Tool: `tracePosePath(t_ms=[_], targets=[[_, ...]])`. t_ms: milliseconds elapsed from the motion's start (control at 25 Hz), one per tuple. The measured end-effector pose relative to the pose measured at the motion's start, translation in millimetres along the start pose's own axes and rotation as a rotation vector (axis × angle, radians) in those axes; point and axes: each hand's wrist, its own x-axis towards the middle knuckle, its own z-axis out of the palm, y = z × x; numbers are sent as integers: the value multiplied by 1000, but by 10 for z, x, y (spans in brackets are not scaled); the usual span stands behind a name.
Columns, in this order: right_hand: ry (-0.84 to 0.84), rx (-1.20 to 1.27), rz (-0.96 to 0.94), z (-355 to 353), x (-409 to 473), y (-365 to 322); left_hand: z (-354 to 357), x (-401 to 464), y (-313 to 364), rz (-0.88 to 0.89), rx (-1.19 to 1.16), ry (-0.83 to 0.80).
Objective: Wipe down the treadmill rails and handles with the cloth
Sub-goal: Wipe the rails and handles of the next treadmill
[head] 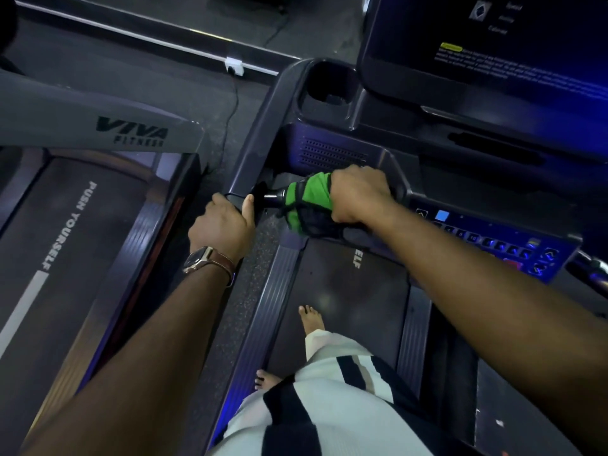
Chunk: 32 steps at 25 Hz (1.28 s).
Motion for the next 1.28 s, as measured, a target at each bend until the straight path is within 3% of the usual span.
tracePosePath(t_ms=[160, 200, 320, 360, 560, 680, 760, 840, 920, 1000, 1120, 1200, 1280], targets=[[102, -13, -75, 10, 57, -629, 11, -7, 6, 6, -13, 19], [73, -2, -92, -11, 112, -698, 14, -13, 2, 4, -23, 22], [-241, 120, -111, -299, 382, -676, 11, -20, -20, -9, -43, 25], [-221, 131, -90, -295, 404, -720, 6, -14, -15, -7, -52, 20], [292, 94, -99, 159, -19, -850, -4, 14, -57, -36, -127, -41], [361, 472, -142, 166, 5, -659, -74, 103, -110, -103, -253, -119], [475, 822, -177, 153, -4, -869, -42, 227, -189, -134, -419, -233], [423, 987, -248, 122, -19, -1297, 3, 310, -326, -192, -640, -294], [333, 918, -284, 83, 42, -1518, 75, 338, -460, -293, -812, -207], [362, 732, -324, 21, 172, -1438, 62, 318, -476, -398, -813, -125], [413, 548, -106, -136, 504, -1196, 11, 306, -386, -489, -796, -26], [324, 546, -59, -223, 550, -1205, -61, 282, -307, -439, -857, 84], [266, 457, -225, -120, 459, -1265, -104, 249, -246, -336, -834, 179]])
